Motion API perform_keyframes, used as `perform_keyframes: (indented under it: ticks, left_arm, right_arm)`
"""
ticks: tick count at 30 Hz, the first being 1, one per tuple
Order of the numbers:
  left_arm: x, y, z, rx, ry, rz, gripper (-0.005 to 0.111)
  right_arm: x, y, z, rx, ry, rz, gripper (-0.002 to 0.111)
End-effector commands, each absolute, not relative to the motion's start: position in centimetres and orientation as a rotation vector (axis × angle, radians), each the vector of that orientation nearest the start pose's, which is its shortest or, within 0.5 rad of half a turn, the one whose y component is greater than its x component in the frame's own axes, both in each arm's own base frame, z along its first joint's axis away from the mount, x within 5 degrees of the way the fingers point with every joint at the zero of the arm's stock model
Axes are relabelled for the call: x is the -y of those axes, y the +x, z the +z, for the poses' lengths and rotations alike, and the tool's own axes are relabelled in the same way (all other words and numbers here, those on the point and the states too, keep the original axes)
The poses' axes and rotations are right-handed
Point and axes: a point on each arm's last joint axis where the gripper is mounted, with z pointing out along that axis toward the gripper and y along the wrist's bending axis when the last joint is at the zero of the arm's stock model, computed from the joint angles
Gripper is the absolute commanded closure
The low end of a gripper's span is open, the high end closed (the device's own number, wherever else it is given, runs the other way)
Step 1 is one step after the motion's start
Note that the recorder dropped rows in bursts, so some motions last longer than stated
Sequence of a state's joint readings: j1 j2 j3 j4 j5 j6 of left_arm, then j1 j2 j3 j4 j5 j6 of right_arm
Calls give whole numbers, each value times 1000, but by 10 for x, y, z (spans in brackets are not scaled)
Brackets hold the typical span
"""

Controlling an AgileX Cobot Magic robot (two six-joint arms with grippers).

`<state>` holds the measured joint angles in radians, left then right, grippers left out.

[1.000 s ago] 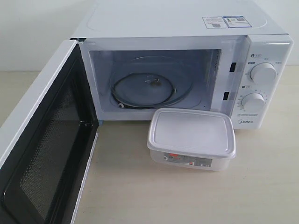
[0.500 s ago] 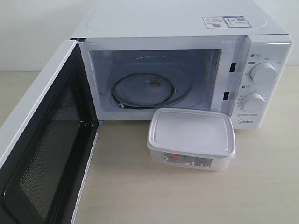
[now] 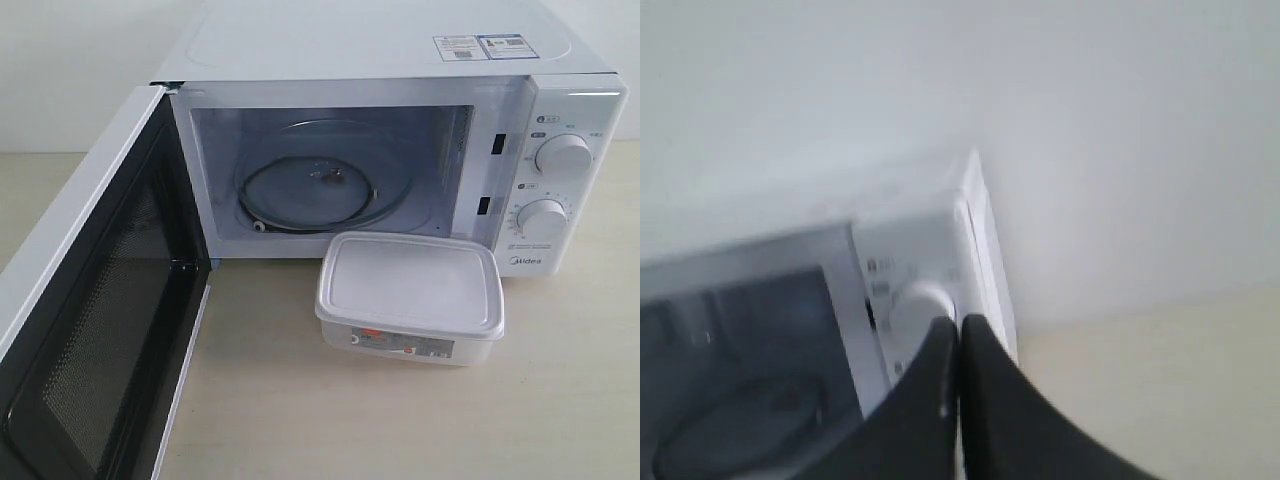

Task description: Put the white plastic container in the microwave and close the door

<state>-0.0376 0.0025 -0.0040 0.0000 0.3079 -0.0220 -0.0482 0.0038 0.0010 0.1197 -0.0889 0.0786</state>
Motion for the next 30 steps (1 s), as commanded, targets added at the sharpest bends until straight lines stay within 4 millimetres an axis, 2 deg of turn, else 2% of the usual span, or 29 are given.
perform_keyframes:
  ticks: [1, 5, 12, 22, 30]
  left_arm:
    - [2, 54, 186, -1788, 11, -51, 102]
    - [2, 54, 186, -1788, 11, -51, 102]
    - [2, 54, 186, -1788, 11, -51, 102]
    - [2, 54, 186, -1788, 11, -51, 102]
    - [2, 54, 186, -1788, 11, -51, 102]
  right_arm:
    - [5, 50, 237, -1202, 168, 95, 108]
    - [5, 50, 265, -1208, 153, 85, 108]
    - [6, 67, 299, -1224, 155, 77, 108]
    - [7, 67, 304, -1169, 161, 81, 108]
    - [6, 71, 299, -1237, 166, 89, 108]
